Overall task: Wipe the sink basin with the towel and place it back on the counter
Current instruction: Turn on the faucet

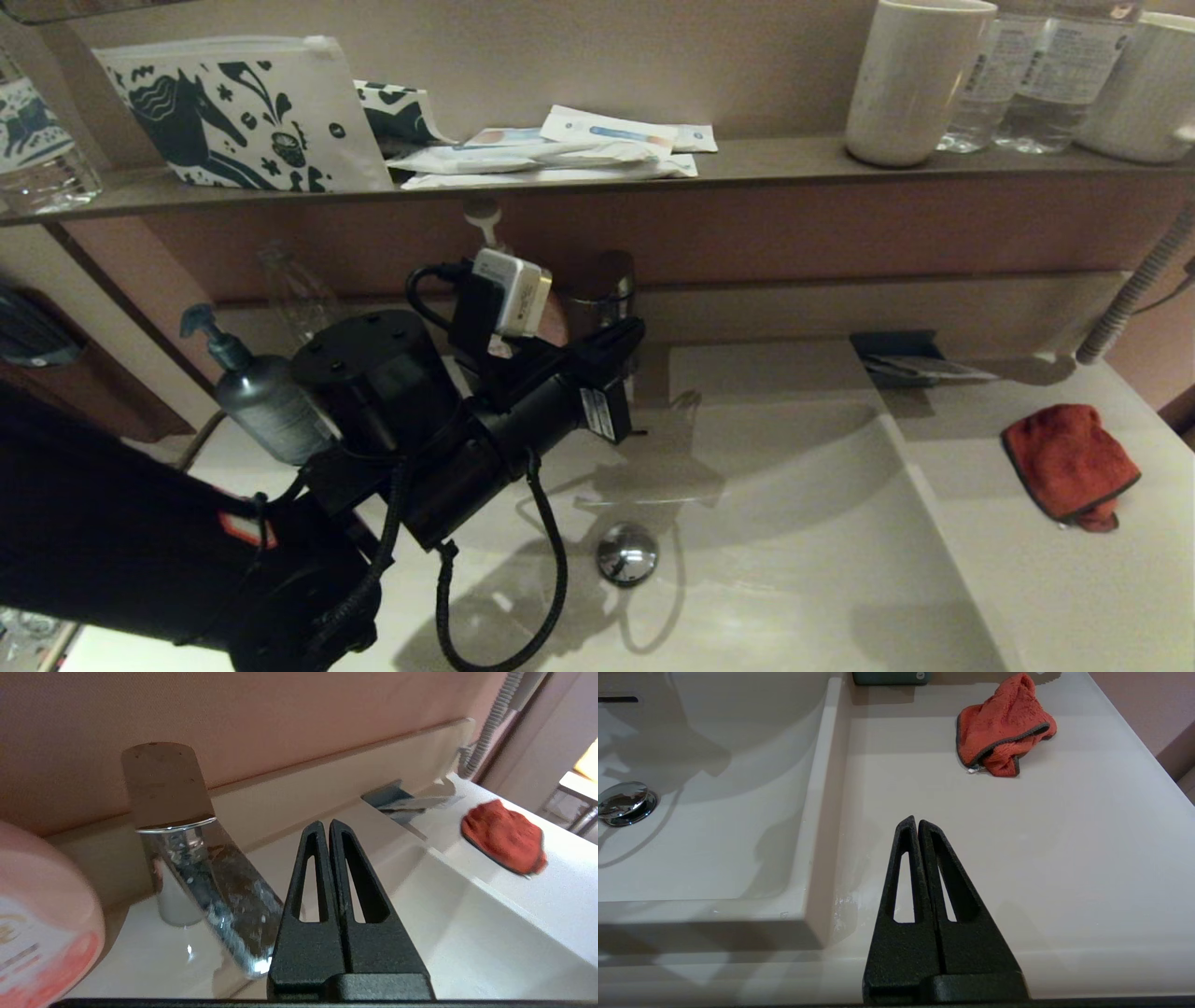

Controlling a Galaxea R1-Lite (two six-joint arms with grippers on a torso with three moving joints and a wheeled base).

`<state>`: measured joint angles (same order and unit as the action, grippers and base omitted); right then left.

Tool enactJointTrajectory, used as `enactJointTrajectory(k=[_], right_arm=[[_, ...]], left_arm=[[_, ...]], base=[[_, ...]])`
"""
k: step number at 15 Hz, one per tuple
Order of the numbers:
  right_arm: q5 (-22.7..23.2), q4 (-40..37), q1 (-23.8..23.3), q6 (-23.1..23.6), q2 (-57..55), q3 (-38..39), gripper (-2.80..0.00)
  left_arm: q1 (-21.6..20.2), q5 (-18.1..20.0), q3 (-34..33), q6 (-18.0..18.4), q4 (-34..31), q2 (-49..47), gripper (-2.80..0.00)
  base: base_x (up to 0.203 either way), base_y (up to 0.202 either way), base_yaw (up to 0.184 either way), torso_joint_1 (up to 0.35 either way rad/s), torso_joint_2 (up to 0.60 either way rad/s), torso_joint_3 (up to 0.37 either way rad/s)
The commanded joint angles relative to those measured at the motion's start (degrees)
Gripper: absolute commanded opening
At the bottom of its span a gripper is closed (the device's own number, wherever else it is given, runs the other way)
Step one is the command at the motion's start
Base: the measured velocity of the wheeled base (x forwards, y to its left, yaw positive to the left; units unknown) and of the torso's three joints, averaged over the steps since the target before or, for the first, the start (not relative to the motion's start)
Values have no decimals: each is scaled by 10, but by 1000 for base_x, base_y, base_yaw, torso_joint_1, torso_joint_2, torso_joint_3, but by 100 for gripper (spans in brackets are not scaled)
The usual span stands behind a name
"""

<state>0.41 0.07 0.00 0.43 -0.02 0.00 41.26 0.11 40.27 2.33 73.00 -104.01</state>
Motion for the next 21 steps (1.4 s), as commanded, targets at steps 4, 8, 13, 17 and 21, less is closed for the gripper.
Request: enactJointTrajectory(k=[4,8,13,17,21], right_arm=[[0,0,0,0,0,0,-280],[0,0,0,0,0,0,-280],[0,0,0,0,0,0,-280],[0,0,0,0,0,0,-280],[0,0,0,0,0,0,-280]], left_arm=[[-18,-2,14,23,6,-32,-280],[-28,-8,26,28,7,-51,-280],[-61,-7,60,28,29,-54,-280],[-61,-8,60,28,38,-46,-280],[-54,-9,60,28,39,-30,-280]], base=[[0,0,0,0,0,0],[0,0,0,0,0,0],[0,0,0,0,0,0],[0,0,0,0,0,0],[0,0,0,0,0,0]])
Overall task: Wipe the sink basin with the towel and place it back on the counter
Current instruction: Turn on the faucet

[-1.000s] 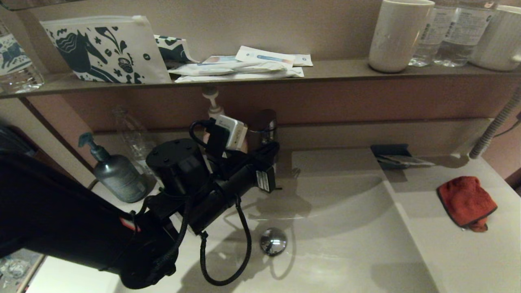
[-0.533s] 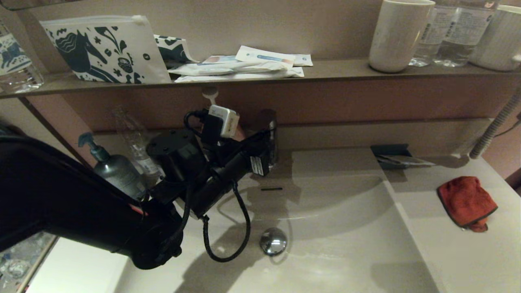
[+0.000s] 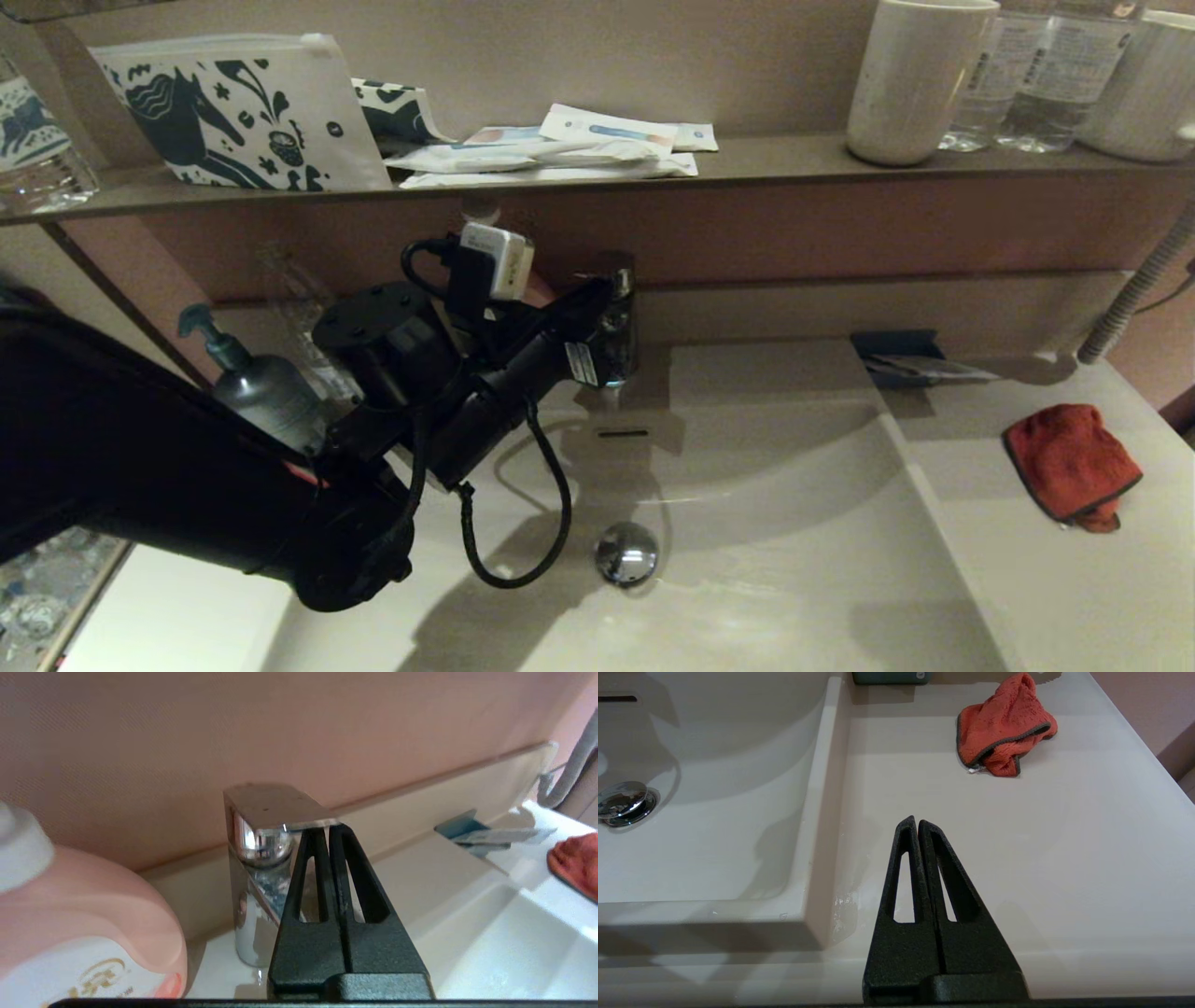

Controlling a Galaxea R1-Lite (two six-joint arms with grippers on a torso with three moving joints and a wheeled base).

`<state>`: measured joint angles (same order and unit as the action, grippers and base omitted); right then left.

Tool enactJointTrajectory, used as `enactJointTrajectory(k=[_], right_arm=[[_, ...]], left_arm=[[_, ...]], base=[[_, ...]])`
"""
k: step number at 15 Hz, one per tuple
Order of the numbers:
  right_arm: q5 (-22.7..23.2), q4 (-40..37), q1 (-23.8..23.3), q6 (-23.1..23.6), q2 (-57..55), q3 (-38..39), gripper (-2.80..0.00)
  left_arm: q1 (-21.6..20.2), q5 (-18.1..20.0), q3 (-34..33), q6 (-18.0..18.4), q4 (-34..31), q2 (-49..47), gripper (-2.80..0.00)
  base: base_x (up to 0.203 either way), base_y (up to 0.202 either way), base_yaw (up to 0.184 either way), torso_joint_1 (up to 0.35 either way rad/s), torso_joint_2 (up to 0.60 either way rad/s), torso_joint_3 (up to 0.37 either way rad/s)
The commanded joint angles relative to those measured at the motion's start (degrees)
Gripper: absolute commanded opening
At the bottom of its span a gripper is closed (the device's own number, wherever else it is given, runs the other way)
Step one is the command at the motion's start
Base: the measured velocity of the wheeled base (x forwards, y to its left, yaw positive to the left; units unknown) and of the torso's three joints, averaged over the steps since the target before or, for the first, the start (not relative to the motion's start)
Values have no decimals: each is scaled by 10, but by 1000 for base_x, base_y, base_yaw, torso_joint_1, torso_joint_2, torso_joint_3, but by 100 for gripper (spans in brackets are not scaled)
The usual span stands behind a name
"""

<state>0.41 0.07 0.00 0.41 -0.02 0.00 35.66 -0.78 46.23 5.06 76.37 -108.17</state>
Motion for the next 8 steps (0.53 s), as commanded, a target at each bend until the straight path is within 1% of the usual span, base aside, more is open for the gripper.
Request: enactJointTrajectory(k=[1,6,8], right_arm=[[0,0,0,0,0,0,-280],[0,0,0,0,0,0,-280],[0,0,0,0,0,0,-280]], left_arm=[[2,0,1,0,5,13,-280],[5,2,9,0,7,16,-280],[10,3,0,0,9,31,-280]], base=[[0,0,0,0,0,0],[0,0,0,0,0,0],[0,0,0,0,0,0]])
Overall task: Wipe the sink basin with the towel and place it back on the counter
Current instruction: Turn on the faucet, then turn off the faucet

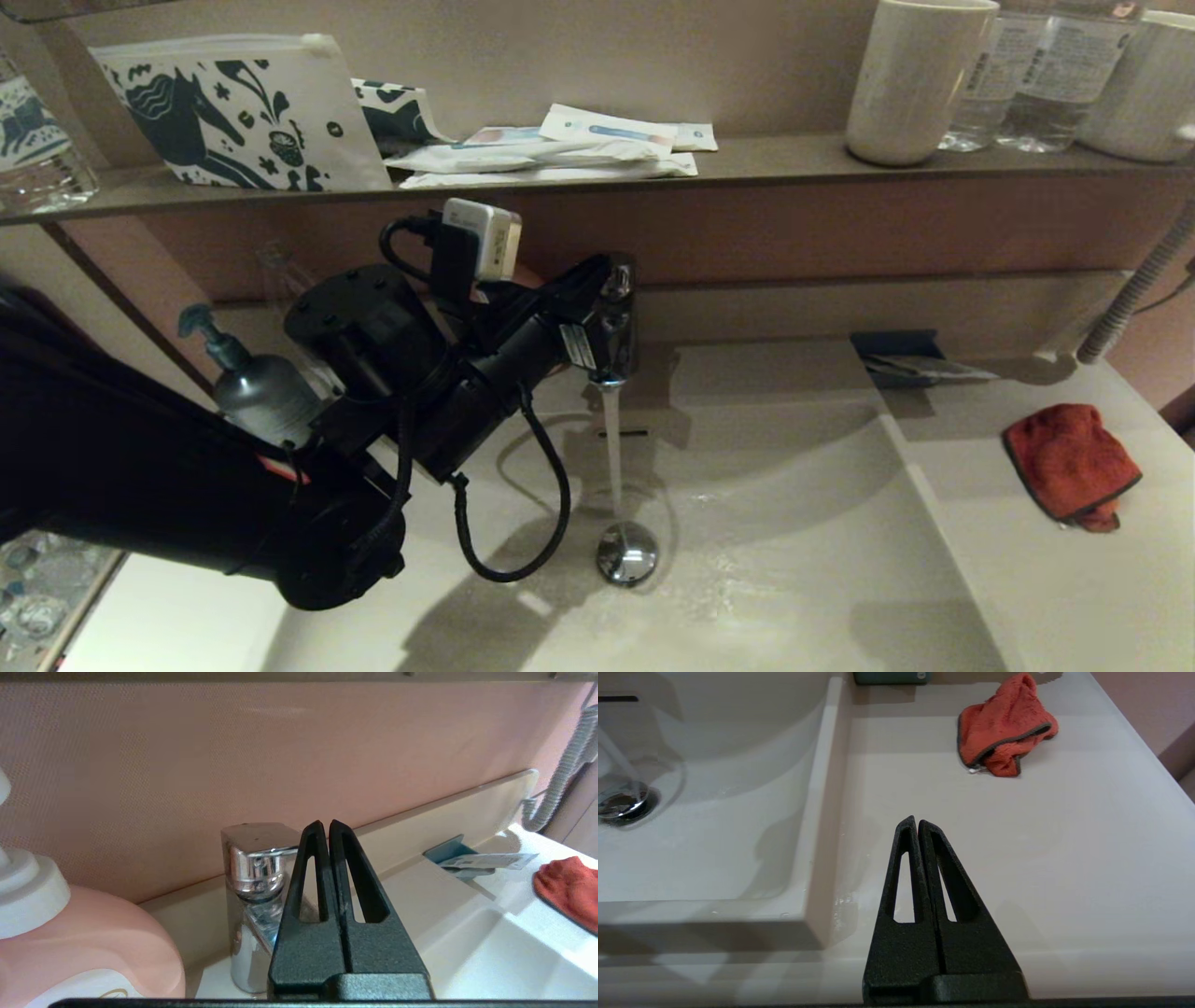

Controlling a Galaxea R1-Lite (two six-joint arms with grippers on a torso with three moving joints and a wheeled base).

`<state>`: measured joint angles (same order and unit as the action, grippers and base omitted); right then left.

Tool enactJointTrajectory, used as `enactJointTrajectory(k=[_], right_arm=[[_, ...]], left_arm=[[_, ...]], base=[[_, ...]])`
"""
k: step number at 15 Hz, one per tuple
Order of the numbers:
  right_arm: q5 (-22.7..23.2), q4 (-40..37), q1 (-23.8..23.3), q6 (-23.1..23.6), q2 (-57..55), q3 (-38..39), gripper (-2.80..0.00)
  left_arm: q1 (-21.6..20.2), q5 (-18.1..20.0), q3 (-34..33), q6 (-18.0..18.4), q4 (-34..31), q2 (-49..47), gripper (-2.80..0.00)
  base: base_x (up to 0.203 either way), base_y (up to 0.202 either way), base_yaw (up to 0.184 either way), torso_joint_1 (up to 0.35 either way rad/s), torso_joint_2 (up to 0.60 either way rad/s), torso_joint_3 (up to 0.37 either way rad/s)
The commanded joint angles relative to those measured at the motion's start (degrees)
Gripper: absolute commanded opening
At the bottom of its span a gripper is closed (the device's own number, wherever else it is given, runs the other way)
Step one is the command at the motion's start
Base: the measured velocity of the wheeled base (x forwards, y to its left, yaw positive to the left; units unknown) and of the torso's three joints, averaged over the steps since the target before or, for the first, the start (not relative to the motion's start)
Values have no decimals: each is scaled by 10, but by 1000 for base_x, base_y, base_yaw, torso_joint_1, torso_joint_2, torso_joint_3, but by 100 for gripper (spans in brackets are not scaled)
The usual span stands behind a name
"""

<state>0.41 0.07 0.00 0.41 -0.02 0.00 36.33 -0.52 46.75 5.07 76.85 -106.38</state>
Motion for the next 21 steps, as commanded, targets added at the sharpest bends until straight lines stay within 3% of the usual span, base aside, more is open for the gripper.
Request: enactJointTrajectory(k=[1,10,13,21], right_arm=[[0,0,0,0,0,0,-280],[0,0,0,0,0,0,-280],[0,0,0,0,0,0,-280],[0,0,0,0,0,0,-280]], left_arm=[[6,0,-17,0,4,25,-280],[32,15,3,10,3,36,-280],[27,19,41,14,-4,14,-280],[14,16,44,23,-28,-32,-280]], base=[[0,0,0,0,0,0],[0,0,0,0,0,0],[0,0,0,0,0,0],[0,0,0,0,0,0]])
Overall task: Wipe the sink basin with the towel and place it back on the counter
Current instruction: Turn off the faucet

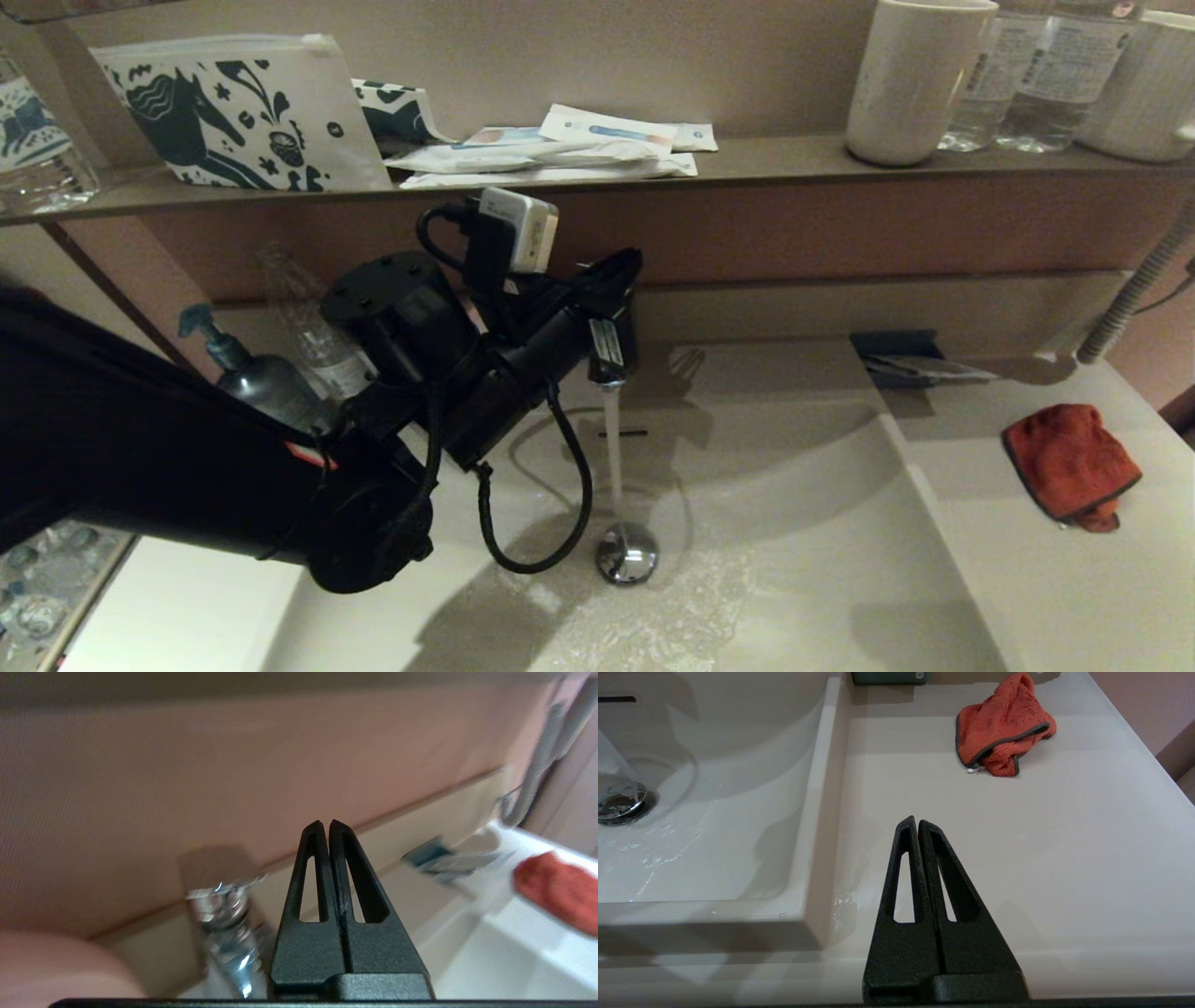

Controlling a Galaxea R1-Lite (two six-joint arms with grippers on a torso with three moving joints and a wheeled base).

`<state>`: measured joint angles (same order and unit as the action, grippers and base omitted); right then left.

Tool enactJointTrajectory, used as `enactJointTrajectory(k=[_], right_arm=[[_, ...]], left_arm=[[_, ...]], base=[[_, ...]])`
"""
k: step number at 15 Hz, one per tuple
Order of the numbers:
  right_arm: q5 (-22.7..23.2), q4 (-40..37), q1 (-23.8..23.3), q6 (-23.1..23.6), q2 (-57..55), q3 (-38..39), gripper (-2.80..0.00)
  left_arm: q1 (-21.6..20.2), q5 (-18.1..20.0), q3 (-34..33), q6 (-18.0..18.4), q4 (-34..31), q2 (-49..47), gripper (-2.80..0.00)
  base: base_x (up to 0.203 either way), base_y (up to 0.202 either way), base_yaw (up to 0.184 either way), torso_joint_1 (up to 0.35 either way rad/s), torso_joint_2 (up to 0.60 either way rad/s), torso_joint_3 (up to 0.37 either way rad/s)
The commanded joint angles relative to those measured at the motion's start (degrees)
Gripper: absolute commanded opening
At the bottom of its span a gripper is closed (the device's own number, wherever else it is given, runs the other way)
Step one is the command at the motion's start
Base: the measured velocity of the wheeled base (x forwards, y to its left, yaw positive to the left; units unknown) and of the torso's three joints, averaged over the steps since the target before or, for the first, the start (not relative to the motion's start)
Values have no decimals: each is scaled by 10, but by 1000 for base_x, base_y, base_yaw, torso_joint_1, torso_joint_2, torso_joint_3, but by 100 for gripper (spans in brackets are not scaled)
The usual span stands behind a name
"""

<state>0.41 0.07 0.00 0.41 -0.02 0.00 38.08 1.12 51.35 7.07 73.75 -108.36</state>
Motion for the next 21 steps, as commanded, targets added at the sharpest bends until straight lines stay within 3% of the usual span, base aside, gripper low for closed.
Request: enactJointTrajectory(k=[1,11,17,21], right_arm=[[0,0,0,0,0,0,-280],[0,0,0,0,0,0,-280],[0,0,0,0,0,0,-280],[0,0,0,0,0,0,-280]], left_arm=[[-4,-1,-4,5,3,-12,-280],[16,-16,-72,5,-1,37,-280],[-2,-12,-32,7,-7,36,-280],[-51,-11,17,11,-53,24,-280]], base=[[0,0,0,0,0,0],[0,0,0,0,0,0],[0,0,0,0,0,0],[0,0,0,0,0,0]])
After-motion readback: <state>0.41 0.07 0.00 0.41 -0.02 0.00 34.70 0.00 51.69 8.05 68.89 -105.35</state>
